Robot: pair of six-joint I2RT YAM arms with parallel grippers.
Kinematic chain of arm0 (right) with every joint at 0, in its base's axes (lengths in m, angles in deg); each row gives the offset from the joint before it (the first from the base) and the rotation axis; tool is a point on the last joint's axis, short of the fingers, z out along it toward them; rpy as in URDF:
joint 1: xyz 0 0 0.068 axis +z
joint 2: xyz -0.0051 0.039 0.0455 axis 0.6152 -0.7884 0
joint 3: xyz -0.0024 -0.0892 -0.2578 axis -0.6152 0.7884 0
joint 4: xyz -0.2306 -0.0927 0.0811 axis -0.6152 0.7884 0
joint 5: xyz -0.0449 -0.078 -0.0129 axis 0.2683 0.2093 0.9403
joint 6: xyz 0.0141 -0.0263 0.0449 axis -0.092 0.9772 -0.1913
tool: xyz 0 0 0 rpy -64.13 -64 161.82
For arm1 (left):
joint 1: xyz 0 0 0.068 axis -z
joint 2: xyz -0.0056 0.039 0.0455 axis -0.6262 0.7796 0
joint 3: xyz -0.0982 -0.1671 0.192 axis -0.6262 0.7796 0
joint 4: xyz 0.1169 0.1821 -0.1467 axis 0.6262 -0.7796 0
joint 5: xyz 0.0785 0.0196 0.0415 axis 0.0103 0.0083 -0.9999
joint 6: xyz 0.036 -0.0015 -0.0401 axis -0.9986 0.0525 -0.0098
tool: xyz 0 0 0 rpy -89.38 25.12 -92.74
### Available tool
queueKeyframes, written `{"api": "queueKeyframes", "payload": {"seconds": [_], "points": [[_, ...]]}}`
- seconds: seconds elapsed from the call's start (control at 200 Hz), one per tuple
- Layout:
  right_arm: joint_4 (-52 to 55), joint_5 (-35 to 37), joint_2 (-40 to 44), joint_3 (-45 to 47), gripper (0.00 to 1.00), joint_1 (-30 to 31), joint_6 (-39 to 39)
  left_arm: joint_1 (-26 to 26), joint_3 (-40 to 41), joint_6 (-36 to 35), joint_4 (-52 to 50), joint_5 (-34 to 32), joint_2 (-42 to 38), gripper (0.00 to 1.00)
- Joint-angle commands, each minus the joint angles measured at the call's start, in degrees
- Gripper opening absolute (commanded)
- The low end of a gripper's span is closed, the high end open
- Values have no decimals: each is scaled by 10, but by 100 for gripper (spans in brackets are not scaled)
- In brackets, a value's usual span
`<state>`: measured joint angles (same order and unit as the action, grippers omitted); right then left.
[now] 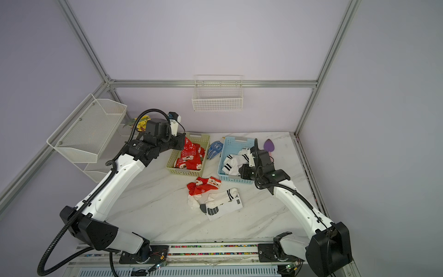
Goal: Sort the socks into the basket by color
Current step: Place the sock in the bin.
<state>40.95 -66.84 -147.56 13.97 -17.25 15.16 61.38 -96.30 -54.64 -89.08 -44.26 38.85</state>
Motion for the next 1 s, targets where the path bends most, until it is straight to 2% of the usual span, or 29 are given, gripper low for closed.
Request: {"api": "queueKeyframes", "payload": {"seconds": [0.0,0.395,0.995], "points": [[1,-1,3,-8,26,3,5,-4,6,-1,26,14,-14,0],[-5,-4,-8,-13,26,5,4,-5,48,7,32,14,-28,0],[-13,-8,-59,-33,26,6,11,-29,27,6,63,14,73,0]]}}
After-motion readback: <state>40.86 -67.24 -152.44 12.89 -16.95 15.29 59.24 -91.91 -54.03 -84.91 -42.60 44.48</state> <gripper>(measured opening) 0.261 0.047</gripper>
